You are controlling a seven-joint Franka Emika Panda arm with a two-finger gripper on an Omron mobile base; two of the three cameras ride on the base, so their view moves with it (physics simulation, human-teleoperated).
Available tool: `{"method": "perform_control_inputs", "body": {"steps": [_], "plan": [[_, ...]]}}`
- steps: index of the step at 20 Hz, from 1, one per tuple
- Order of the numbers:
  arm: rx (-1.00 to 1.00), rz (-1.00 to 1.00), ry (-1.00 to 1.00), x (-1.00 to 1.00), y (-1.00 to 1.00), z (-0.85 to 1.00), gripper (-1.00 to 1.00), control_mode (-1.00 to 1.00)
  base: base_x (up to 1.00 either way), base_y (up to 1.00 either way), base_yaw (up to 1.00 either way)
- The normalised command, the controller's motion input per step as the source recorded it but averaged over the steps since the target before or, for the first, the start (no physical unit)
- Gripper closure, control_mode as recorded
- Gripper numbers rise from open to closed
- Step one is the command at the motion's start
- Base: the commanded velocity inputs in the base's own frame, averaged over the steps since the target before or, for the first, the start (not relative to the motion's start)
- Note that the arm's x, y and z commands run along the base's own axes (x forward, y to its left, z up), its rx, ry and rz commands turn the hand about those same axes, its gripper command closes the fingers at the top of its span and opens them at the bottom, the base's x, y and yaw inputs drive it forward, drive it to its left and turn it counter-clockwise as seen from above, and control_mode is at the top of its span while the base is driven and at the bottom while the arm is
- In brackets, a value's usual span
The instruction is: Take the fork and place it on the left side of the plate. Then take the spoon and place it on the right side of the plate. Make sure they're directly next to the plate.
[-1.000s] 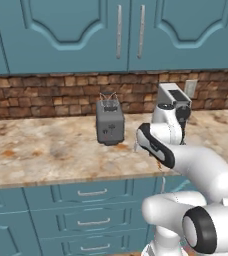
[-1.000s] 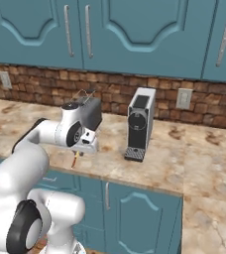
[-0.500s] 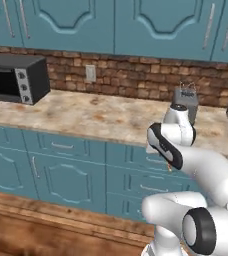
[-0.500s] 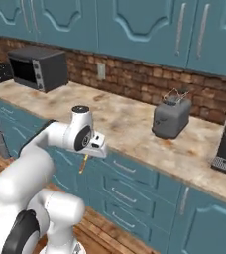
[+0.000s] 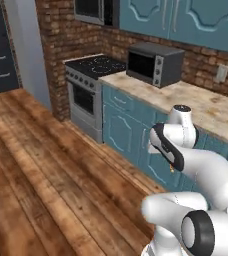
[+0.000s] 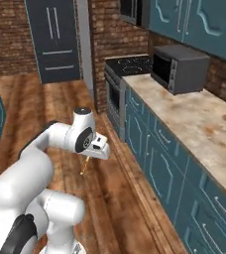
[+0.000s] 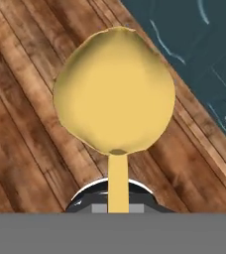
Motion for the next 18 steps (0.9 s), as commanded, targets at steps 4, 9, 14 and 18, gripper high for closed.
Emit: {"method": "perform_control_inputs", "body": {"steps": [4, 9, 14, 18], "plan": [[0.00, 0.00, 0.00, 0.00, 0.00, 0.00, 1.00, 1.00, -0.44, 0.35, 1.00], [0.00, 0.00, 0.00, 0.00, 0.00, 0.00, 1.00, 1.00, -0.38, 0.38, 1.00], [0.00, 0.00, 0.00, 0.00, 0.00, 0.00, 1.00, 1.00, 0.00, 0.69, 0.83], [0.00, 0.00, 0.00, 0.00, 0.00, 0.00, 1.00, 1.00, 0.96, 1.00, 0.10]]}}
